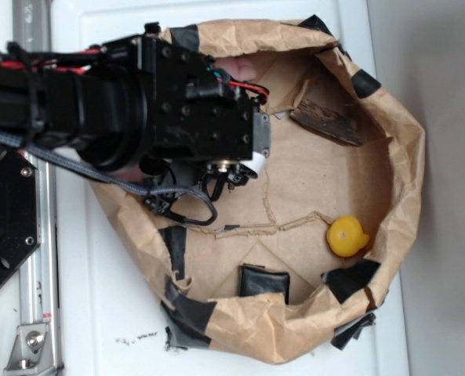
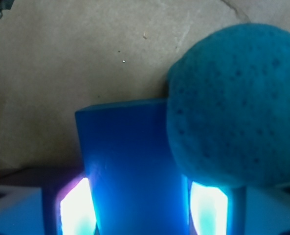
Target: Grab the blue block.
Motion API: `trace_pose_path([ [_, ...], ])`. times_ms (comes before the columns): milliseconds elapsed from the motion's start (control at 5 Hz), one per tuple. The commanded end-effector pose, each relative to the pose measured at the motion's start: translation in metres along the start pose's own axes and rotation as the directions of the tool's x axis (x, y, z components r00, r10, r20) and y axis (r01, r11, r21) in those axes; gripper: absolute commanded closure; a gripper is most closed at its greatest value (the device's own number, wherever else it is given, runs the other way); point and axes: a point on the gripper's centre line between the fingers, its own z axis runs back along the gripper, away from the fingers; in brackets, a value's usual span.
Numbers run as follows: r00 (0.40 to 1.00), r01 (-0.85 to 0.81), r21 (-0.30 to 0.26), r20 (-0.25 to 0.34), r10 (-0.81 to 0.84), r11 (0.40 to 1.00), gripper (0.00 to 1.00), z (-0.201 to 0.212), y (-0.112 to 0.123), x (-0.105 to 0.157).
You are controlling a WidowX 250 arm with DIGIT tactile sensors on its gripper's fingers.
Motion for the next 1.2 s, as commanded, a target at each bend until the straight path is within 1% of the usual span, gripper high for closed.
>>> trace_pose_path([
  [0,0.999,-0.012,-0.034,0.038,0.013,0.999,1.0,0.0,-0.003,-0.003],
  [200,0.986,-0.094,-0.031,0.133,0.098,0.995,1.0,0.053,-0.008,0.006],
  [400,0.942,-0.265,-0.078,0.191,0.275,0.961,1.0,0.111,-0.008,0.031],
  [600,0.841,-0.48,-0.138,0.208,0.499,0.866,1.0,0.157,0.009,0.026],
  [800,0.828,-0.499,-0.118,0.225,0.513,0.858,1.0,0.166,0.016,0.03],
  [1000,0.84,-0.481,-0.108,0.227,0.493,0.87,1.0,0.167,0.016,0.032],
])
